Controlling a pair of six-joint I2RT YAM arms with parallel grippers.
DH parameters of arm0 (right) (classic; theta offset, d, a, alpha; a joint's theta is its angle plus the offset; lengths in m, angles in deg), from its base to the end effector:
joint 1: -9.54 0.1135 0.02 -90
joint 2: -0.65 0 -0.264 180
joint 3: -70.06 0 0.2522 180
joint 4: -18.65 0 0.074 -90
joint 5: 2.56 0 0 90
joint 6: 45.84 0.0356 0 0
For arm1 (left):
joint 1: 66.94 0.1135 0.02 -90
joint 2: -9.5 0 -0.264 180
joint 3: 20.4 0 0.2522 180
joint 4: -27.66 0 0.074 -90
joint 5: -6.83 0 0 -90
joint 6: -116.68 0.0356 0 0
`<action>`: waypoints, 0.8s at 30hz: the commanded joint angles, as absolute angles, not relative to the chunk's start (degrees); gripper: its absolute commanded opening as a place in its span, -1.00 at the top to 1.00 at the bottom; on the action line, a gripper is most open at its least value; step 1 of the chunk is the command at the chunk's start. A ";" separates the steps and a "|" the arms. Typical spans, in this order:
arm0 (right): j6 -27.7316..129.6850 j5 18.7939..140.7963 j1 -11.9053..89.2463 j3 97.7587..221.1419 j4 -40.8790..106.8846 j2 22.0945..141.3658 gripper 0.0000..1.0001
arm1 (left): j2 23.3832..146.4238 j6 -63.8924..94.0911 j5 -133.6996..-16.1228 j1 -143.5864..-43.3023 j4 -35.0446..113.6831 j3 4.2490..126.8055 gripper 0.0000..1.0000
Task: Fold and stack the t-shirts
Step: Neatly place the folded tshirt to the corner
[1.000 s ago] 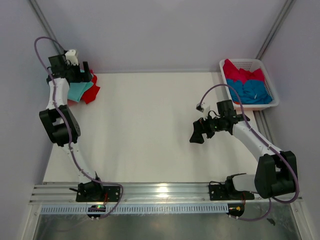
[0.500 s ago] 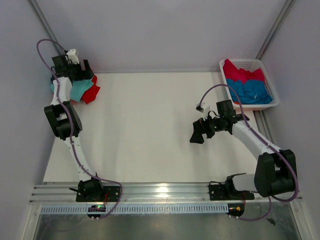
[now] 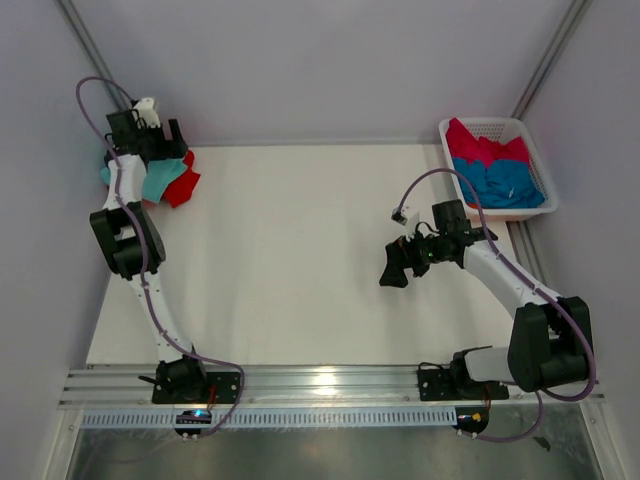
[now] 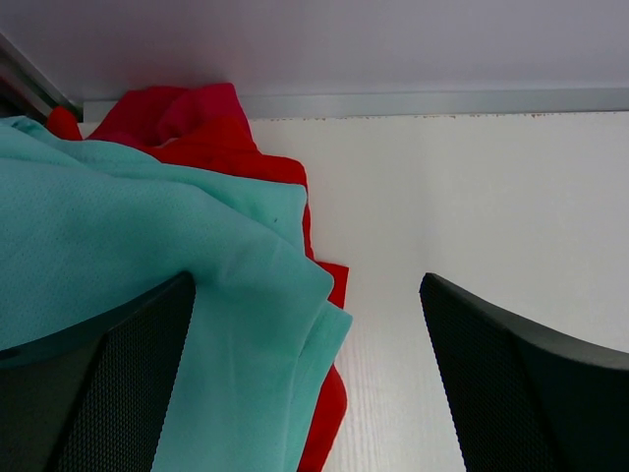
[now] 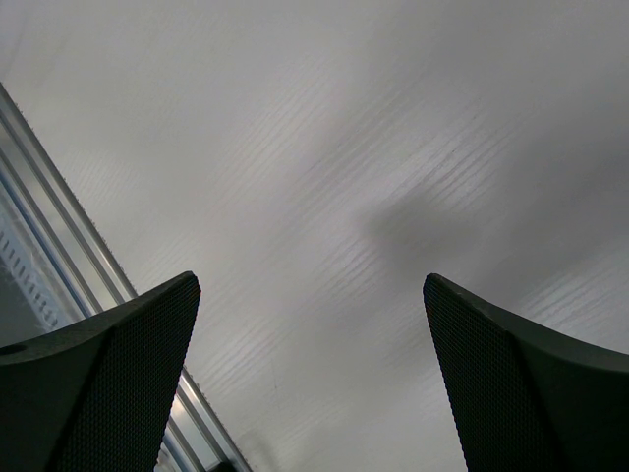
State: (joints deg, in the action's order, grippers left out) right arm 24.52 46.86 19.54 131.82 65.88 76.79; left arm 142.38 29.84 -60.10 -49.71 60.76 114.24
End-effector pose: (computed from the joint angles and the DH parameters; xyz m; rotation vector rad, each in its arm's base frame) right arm 0.2413 0.0661 0.2183 -0.8538 2.3253 0.8562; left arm 0.5227 0.1475 0.2592 -0.0179 2.0763 -0.2092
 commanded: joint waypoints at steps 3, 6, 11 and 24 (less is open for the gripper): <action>23.51 46.92 19.30 132.60 65.19 76.41 -0.99 | 139.40 28.71 -63.65 -49.72 55.23 111.14 -0.98; 23.51 46.92 19.30 132.60 65.19 76.41 -0.99 | 140.19 27.65 -66.90 -49.63 53.90 110.60 -0.98; 23.68 47.62 19.39 132.77 64.66 75.80 -0.99 | 141.86 27.91 -68.85 -49.63 55.40 112.28 -0.98; 24.21 48.77 19.30 132.77 63.35 71.76 -0.99 | 124.39 28.00 -53.92 -50.07 60.05 107.18 -0.98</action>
